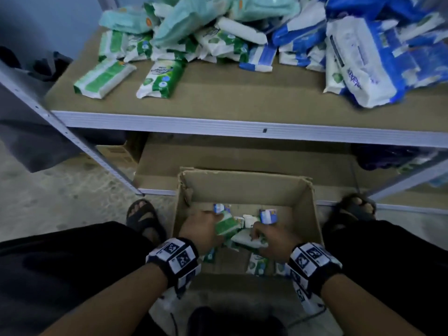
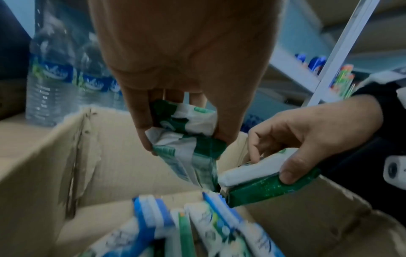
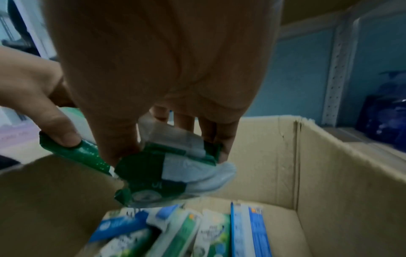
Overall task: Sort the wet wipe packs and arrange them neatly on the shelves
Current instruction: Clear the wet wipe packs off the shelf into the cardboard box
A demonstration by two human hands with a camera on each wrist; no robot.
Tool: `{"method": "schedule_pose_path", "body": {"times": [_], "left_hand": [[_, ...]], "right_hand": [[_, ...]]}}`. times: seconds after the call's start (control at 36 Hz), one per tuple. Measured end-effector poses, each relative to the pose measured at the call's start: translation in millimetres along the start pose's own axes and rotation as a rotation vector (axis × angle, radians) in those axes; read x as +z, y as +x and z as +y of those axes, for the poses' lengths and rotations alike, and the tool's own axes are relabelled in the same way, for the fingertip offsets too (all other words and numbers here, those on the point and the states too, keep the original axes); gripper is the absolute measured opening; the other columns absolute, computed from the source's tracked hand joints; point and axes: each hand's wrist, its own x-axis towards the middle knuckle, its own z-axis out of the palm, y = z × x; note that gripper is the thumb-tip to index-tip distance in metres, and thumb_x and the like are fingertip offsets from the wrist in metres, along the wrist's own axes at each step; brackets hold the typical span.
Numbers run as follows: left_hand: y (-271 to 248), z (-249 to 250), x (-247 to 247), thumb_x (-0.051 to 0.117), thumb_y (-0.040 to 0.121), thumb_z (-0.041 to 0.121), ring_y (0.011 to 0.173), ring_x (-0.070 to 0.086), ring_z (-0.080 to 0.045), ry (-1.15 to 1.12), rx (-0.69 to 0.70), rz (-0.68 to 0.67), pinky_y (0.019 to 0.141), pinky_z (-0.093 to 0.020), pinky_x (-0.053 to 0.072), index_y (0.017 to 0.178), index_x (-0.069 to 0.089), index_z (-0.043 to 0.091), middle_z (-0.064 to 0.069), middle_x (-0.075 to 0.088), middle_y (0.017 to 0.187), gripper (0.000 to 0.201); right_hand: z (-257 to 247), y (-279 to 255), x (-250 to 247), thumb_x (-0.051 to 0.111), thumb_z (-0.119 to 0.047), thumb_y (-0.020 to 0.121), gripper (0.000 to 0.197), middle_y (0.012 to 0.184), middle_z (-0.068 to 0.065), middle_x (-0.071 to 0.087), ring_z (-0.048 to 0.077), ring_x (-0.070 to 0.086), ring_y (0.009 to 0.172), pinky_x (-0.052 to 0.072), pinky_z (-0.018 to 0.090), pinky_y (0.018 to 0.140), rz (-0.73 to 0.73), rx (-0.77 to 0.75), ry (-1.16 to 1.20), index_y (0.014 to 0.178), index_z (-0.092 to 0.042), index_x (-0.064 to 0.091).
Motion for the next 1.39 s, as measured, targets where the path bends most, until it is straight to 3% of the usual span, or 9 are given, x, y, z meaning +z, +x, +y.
{"method": "schedule_pose_path", "body": {"times": [0.14,0.36,0.5,0.67,0.81,1.0,1.08,1.19,1.39], "left_hand": [[25.7,0.5,41.0,0.059,0.093,0.046,0.121,0.054,-0.030,0.017,-0.044,-0.131,0.094,-0.037,0.048,0.149,0.039,0.019,-0.009,0.051,0.142,0.065],[55.1,-15.8,90.6,0.064,0.089,0.048,0.122,0.054,-0.025,-0.029,-0.094,-0.319,0.100,-0.035,0.046,0.136,0.055,0.017,-0.007,0.057,0.135,0.056],[65.6,-26.6,113.4,0.067,0.088,0.046,0.131,0.046,-0.022,-0.131,-0.142,-0.450,0.104,-0.029,0.042,0.147,0.043,0.018,-0.006,0.044,0.147,0.069],[75.8,-35.1,105.5,0.062,0.087,0.050,0.129,0.049,-0.019,-0.172,-0.093,-0.277,0.104,-0.033,0.044,0.145,0.045,0.030,0.002,0.049,0.146,0.064],[75.0,-38.5,95.7,0.059,0.089,0.052,0.124,0.054,-0.017,-0.269,-0.090,-0.102,0.101,-0.031,0.046,0.141,0.047,0.038,0.006,0.054,0.141,0.055],[85.2,-47.5,93.5,0.057,0.092,0.050,0.100,0.064,-0.033,-0.283,-0.298,0.061,0.082,-0.037,0.053,0.142,0.042,0.030,-0.008,0.067,0.118,0.056],[98.0,-55.6,106.6,0.056,0.092,0.050,0.110,0.059,-0.038,-0.338,-0.445,-0.028,0.089,-0.044,0.052,0.143,0.037,0.018,-0.015,0.058,0.130,0.063],[111.1,-57.5,124.7,0.051,0.094,0.049,0.142,0.026,-0.038,-0.140,-0.456,-0.178,0.113,-0.044,0.030,0.154,0.016,0.016,-0.011,0.017,0.161,0.077],[125.8,-54.9,132.2,0.049,0.091,0.053,0.146,0.019,-0.031,-0.050,-0.280,-0.303,0.115,-0.045,0.029,0.154,0.020,0.017,-0.008,0.015,0.161,0.077]], "right_hand": [[8.6,25.2,22.0,0.064,-0.017,0.088,0.031,0.086,0.000,0.051,0.013,0.044,0.067,0.033,0.027,0.053,-0.139,-0.006,0.024,0.117,-0.018,0.053],[30.5,49.2,61.2,0.072,-0.015,0.083,0.034,0.121,0.005,0.060,0.026,0.058,0.109,0.046,0.027,0.083,-0.302,0.054,0.121,0.113,-0.020,0.059],[44.5,59.7,63.8,0.073,-0.024,0.086,0.038,0.130,0.004,0.055,0.025,0.057,0.112,0.040,0.020,0.076,-0.409,0.062,0.161,0.121,-0.016,0.060],[75.2,68.7,45.2,0.075,-0.015,0.080,0.028,0.112,0.001,0.063,0.023,0.061,0.100,0.051,0.030,0.080,-0.204,0.164,0.236,0.097,-0.025,0.055],[93.1,74.8,36.6,0.072,-0.029,0.084,0.023,0.097,0.000,0.062,0.021,0.061,0.091,0.046,0.027,0.071,-0.114,0.261,0.279,0.100,-0.021,0.058],[109.1,80.1,36.1,0.065,-0.026,0.089,0.017,0.079,0.000,0.055,0.018,0.051,0.066,0.040,0.027,0.065,0.192,0.467,0.452,0.099,-0.020,0.053],[112.4,86.8,41.2,0.060,-0.027,0.091,0.022,0.092,0.009,0.059,0.031,0.058,0.081,0.043,0.030,0.069,0.181,0.548,0.430,0.110,-0.020,0.052],[110.0,98.5,52.9,0.049,-0.034,0.098,0.041,0.139,0.014,0.050,0.033,0.049,0.126,0.038,0.035,0.103,0.009,0.533,0.139,0.133,-0.013,0.052],[109.8,112.0,81.3,0.058,-0.036,0.094,0.082,0.162,0.015,0.008,0.037,0.028,0.143,0.036,0.036,0.111,-0.118,0.482,0.116,0.157,-0.018,0.010]]}}
